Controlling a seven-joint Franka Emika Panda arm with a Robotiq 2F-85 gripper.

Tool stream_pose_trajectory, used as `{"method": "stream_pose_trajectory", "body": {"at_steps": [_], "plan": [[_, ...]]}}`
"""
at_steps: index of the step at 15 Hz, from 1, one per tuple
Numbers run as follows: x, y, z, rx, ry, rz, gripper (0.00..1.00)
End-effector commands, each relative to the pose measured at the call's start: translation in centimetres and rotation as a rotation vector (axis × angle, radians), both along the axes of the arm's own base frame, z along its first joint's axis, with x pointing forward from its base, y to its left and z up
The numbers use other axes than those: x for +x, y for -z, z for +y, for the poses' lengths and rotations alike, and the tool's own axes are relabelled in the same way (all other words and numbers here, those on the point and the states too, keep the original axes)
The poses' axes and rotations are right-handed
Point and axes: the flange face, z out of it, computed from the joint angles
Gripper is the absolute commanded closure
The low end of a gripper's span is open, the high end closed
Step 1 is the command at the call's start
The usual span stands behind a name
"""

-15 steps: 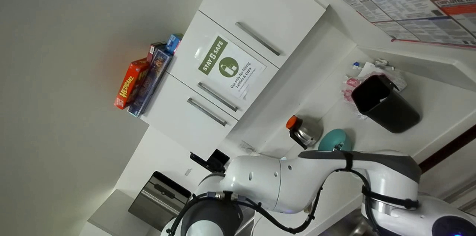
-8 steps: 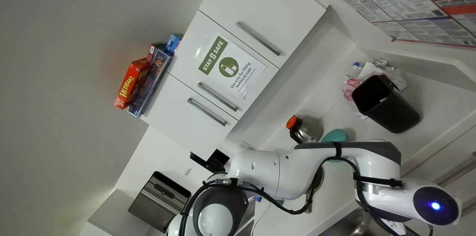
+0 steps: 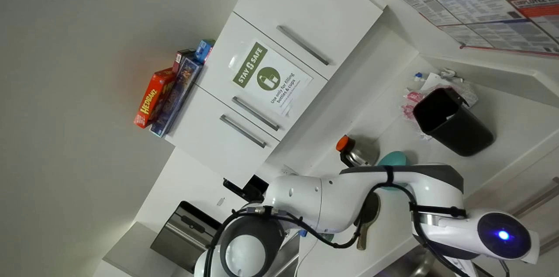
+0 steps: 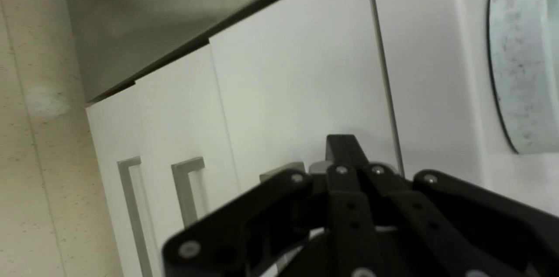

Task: Close the drawer fully

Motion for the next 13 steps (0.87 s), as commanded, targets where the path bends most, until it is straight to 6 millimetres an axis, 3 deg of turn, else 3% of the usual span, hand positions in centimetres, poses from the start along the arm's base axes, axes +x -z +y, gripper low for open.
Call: {"method": "stream_pose_trajectory", "body": {"at_steps": [1, 7, 13], "plan": [[-4.9, -5.8, 1.3, -0.065, -0.064, 0.076, 1.0], [-11.6, -13.7, 1.6, -0.305, -0.126, 0.107, 1.0], [-16.2, -19.7, 3.7, -0.466, -0.209, 0.11, 1.0]]}}
